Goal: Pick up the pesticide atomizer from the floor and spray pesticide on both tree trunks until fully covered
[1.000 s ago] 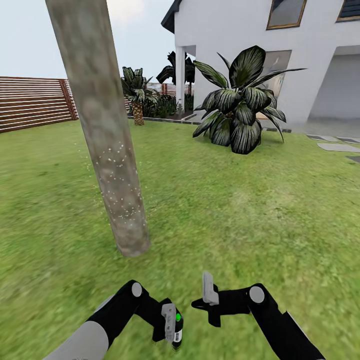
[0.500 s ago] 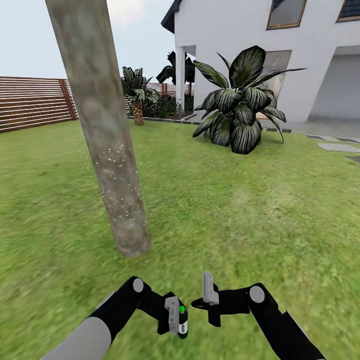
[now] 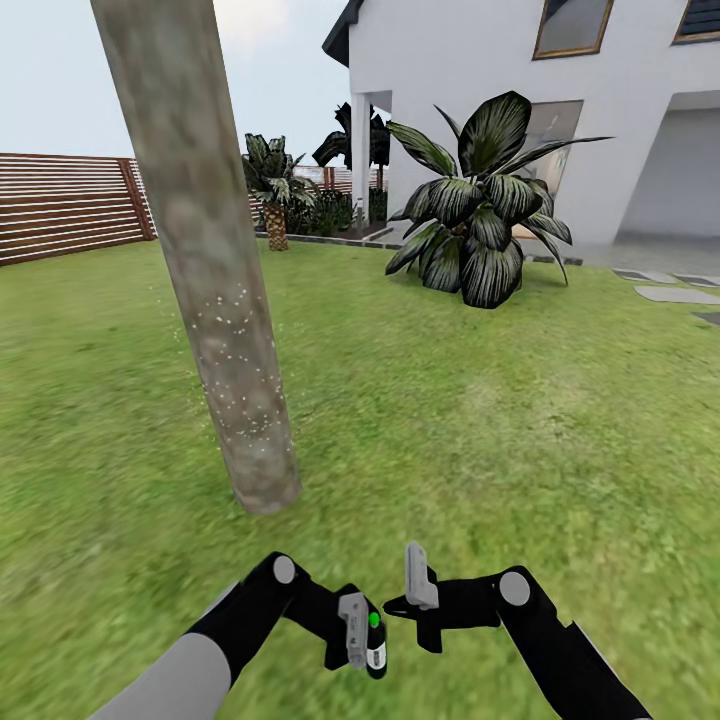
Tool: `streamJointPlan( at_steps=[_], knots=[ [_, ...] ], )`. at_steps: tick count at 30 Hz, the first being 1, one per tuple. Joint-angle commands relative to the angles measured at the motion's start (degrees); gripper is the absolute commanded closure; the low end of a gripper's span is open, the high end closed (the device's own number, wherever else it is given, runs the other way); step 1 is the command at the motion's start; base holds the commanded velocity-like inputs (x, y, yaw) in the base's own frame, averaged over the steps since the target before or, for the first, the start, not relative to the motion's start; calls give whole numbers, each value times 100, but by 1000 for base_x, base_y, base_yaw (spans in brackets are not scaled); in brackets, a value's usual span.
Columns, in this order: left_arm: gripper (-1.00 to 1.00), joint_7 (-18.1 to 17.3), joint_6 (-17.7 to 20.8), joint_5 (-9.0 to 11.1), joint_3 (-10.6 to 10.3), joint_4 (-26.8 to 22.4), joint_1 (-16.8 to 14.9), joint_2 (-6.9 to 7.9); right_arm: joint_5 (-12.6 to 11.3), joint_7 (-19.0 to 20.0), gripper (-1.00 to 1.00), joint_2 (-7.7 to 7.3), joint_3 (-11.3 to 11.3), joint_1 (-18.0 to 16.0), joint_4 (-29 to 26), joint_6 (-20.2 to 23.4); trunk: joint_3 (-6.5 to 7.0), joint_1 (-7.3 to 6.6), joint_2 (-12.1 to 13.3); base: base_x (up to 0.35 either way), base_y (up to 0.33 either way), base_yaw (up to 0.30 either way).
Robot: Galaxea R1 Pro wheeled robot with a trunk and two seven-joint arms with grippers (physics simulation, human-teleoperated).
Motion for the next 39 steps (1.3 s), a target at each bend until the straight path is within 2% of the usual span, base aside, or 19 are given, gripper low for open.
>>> streamJointPlan(
  at_steps=[1,6,11,22,26,29,31,33,36,37,38,39],
  knots=[
    [100,4,-3,-1,0,0,-6,-14,1,0,100,0,0,0,0,0,0,0,0,0,0,0],
    [100,4,0,6,0,-12,-26,-33,1,0,100,0,0,0,8,0,0,0,0,0,0,0],
    [100,0,4,146,0,-158,-26,-38,4,0,100,0,0,0,9,-1,0,0,0,0,0,0],
    [100,-13,8,146,-5,-185,-25,-33,4,0,100,-8,-1,0,9,-9,0,0,0,0,0,0],
    [100,-13,52,-49,-20,-165,-86,38,4,0,100,-9,-7,0,7,-9,0,0,0,0,0,0],
    [100,85,134,-487,37,-121,-202,228,22,0,100,-21,-24,0,33,-9,0,0,0,0,0,0],
    [100,288,189,-577,138,-134,-196,399,31,-10,100,-36,-39,0,41,-9,0,0,0,0,0,0],
    [100,534,273,-606,366,-132,-170,586,34,-32,100,-48,-54,0,140,-11,0,0,0,0,0,0],
    [100,760,353,-595,943,-110,-147,897,32,-171,100,-76,-142,0,622,-18,0,0,0,0,0,0],
    [100,781,360,-588,1177,-105,-108,955,33,-371,100,-83,-333,0,845,-19,0,0,0,0,0,0],
    [100,804,361,-585,1451,-101,-9,1004,32,-723,-100,-86,-675,0,1126,-23,0,0,0,0,0,0],
    [100,858,358,-578,1732,-113,125,1032,26,-1162,-100,-78,-1061,0,1423,-25,0,0,0,0,0,0]
  ],
)
